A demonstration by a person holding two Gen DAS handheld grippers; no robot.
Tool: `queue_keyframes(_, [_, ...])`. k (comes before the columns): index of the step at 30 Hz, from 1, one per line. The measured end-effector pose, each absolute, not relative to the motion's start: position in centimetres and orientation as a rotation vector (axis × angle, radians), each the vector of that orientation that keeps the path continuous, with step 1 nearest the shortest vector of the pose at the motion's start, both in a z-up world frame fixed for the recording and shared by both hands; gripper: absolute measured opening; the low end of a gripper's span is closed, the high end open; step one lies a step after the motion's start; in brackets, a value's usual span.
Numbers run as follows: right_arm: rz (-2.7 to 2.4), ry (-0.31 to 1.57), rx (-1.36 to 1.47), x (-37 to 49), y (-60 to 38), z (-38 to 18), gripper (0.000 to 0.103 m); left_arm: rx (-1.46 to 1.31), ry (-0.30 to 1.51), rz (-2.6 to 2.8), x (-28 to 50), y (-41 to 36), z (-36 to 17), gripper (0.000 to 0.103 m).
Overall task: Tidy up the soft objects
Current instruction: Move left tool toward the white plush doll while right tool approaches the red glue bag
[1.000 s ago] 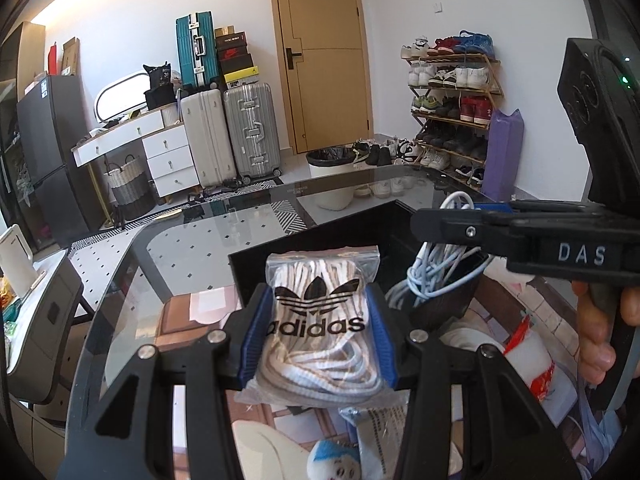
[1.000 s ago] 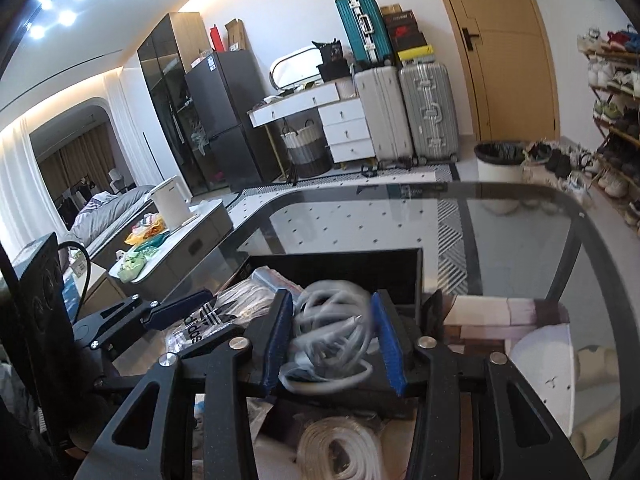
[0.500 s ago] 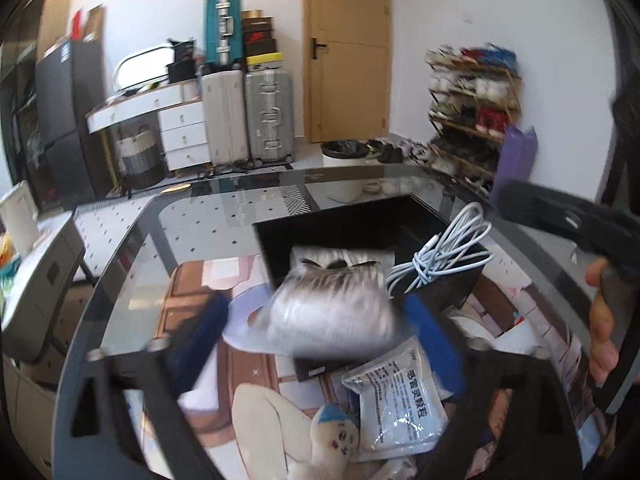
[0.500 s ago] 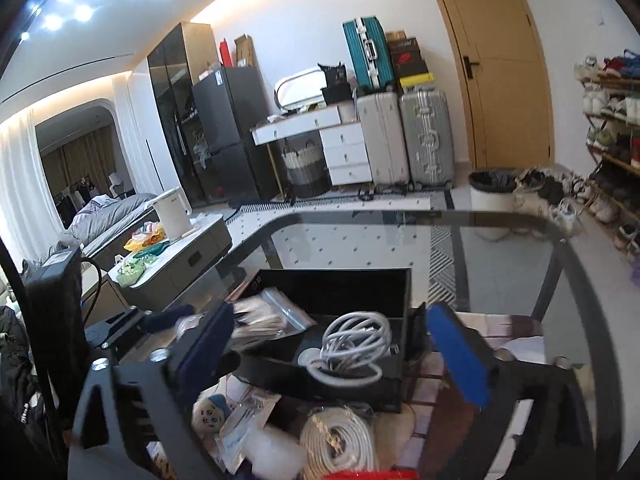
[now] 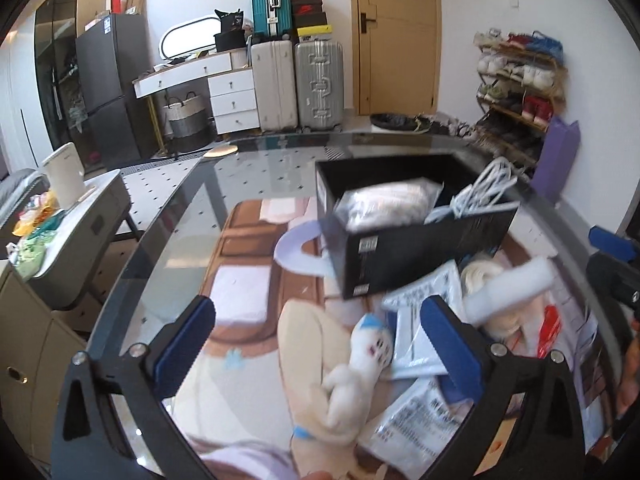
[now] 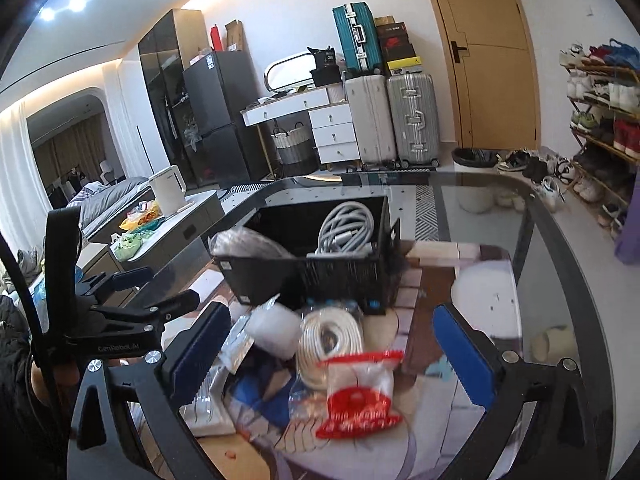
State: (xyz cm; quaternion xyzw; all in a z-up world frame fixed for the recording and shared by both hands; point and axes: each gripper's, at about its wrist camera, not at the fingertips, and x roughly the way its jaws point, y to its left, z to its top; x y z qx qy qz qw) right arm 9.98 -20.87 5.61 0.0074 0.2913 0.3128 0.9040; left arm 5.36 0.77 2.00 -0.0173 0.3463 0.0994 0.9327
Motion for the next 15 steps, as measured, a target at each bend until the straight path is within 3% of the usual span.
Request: queue_keyframes(15, [0.644, 0.677, 0.003, 8.5, -21.3, 3.1, 0.103, -0.027, 0.773, 0.202, 3.5, -0.1, -0.7, 0.103])
